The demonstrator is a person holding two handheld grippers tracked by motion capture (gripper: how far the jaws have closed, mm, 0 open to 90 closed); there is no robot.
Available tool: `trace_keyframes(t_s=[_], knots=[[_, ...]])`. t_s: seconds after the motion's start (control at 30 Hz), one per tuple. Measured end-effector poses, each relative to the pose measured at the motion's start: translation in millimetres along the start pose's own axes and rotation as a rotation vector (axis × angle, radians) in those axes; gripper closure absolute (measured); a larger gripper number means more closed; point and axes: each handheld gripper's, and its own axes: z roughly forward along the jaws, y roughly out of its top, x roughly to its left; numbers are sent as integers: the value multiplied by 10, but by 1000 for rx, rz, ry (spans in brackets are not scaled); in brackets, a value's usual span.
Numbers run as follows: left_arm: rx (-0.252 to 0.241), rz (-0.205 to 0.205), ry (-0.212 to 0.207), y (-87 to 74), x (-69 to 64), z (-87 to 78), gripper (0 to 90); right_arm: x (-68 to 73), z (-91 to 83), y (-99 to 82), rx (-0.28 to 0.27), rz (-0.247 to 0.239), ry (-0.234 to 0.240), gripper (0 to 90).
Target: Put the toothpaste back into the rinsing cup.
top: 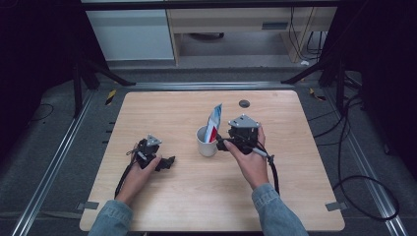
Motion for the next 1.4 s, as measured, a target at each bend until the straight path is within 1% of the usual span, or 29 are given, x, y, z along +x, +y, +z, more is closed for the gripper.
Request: trace_keyframes(t_s=[0.07,0.17,0.33,0.47,0.6,0.7,0.83,0.9,1.0,1.1,1.2,1.3,1.4], knots=[[0,-1,0,0,-1,0,0,-41,-28,-41,15,-15,-2,61],[0,0,0,0,0,0,0,-116,-76,-107,40,-17,-4,62],[0,0,0,0,0,0,0,-292,-189,-261,77,-18,-24,101],[0,0,0,0,0,0,0,-437,-280,-403,95,-18,-41,112],[0,0,0,0,0,0,0,-568,-351,-556,112,3,-34,116],[-1,0,0,0,0,0,0,-649,-383,-701,144,11,-20,116],[3,3,0,0,2,-2,0,-752,-415,-919,188,44,3,117],[-1,-1,0,0,-1,0,0,-816,-431,-1050,213,65,5,117],[0,1,0,0,0,0,0,-892,-446,-1170,230,87,-5,118],[0,0,0,0,0,0,0,-985,-454,-1251,232,117,-25,118],[-1,0,0,0,-1,0,0,-1088,-452,-1310,232,155,-53,118],[0,0,0,0,0,0,0,-1193,-444,-1352,229,198,-68,116],[0,0,0,0,0,0,0,-1279,-419,-1390,229,215,-88,114]])
